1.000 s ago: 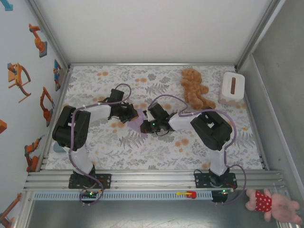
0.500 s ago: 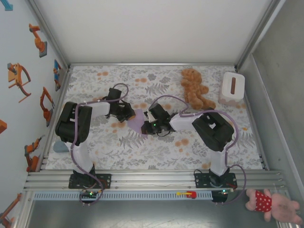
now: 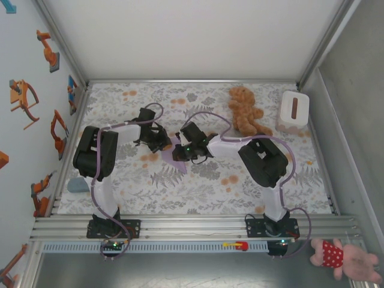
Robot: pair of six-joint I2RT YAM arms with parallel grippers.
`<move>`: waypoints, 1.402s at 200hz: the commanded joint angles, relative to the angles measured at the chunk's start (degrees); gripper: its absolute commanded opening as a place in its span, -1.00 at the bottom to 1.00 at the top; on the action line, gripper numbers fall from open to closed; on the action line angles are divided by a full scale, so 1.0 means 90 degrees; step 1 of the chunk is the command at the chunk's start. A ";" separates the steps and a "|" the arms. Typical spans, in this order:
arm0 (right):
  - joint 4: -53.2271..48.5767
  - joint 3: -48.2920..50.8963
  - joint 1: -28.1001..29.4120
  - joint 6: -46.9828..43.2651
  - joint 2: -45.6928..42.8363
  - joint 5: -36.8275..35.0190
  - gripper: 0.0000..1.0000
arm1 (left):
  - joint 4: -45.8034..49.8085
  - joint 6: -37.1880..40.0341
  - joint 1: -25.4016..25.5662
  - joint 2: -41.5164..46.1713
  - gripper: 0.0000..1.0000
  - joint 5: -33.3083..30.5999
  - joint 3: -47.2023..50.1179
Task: Fold a paper plane with a square sheet of paper (pick it up from the middle)
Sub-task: Fourth fold the wing at the center of the table.
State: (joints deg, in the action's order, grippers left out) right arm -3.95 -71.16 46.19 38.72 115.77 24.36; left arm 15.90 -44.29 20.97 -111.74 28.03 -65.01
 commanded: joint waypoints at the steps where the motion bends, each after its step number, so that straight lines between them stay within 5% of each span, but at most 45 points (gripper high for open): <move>1: -0.0217 -0.0227 -0.0034 -0.0157 0.0182 -0.0133 -0.97 | 0.0869 -0.0078 -0.0016 -0.0465 -0.88 -0.0893 0.0128; 73: 0.0288 0.0250 -0.0166 0.0063 0.0323 0.0267 -1.00 | 0.1216 -0.0137 0.0004 -0.0643 -0.90 -0.1157 0.0004; 200: 0.0322 0.2720 -0.0162 -0.0069 -0.1314 0.0721 -1.00 | 0.1474 -0.0162 -0.0021 -0.0895 -0.92 -0.1463 -0.0187; 280: 0.0475 0.2606 -0.0187 -0.0116 -0.2118 0.0068 -1.00 | 0.1207 -0.0148 0.0091 -0.0078 -0.77 -0.0623 -0.0610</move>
State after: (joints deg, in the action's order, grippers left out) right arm 0.34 -46.22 44.42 37.91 99.70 28.38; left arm 23.22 -44.95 21.74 -113.71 26.26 -70.41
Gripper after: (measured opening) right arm 0.049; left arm 0.088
